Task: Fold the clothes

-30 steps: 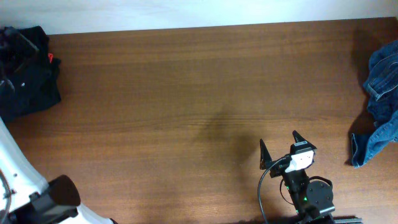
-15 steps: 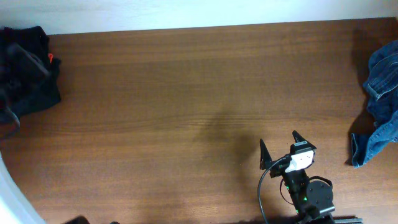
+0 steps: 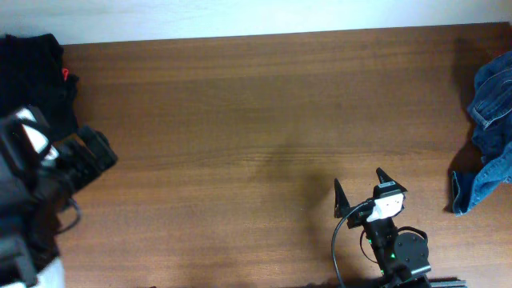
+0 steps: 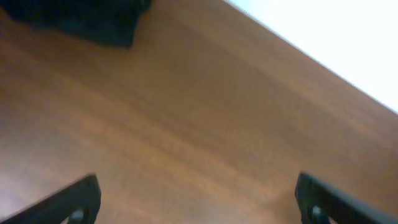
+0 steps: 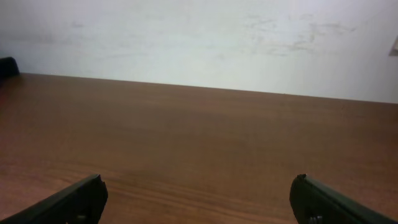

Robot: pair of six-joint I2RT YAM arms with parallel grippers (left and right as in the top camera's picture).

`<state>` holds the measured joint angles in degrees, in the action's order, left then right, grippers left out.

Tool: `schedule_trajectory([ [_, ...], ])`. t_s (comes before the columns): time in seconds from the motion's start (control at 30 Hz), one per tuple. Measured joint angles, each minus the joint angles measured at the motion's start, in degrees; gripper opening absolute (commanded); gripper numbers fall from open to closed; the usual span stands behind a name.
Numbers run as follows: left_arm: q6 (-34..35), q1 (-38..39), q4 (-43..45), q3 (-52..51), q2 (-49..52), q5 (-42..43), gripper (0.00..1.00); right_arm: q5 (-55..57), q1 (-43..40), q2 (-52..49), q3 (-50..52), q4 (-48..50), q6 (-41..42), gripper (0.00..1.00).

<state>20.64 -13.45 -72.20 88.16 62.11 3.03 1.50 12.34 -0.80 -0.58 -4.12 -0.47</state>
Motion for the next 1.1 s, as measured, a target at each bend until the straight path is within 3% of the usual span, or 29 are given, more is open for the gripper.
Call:
schedule_trajectory([
  [0.27, -0.04, 0.24, 27.34, -32.44, -13.29, 3.06, 0.99, 0.0, 0.0, 0.0, 0.0, -0.02, 0.0, 0.99],
  [0.63, -0.07, 7.04, 65.92, -66.12, -27.67, 5.03, 0.99, 0.02, 0.0, 0.0, 0.0, 0.02, -0.02, 0.99],
  [0.8, -0.13, 8.57, 73.22, -73.85, -32.96, 3.21, 0.99, 0.02, 0.0, 0.0, 0.0, 0.02, -0.02, 0.99],
  [1.1, -0.5, 12.66, 74.29, -81.96, -40.3, -3.48, 0.99, 0.02, 0.0, 0.0, 0.0, 0.02, -0.04, 0.99],
])
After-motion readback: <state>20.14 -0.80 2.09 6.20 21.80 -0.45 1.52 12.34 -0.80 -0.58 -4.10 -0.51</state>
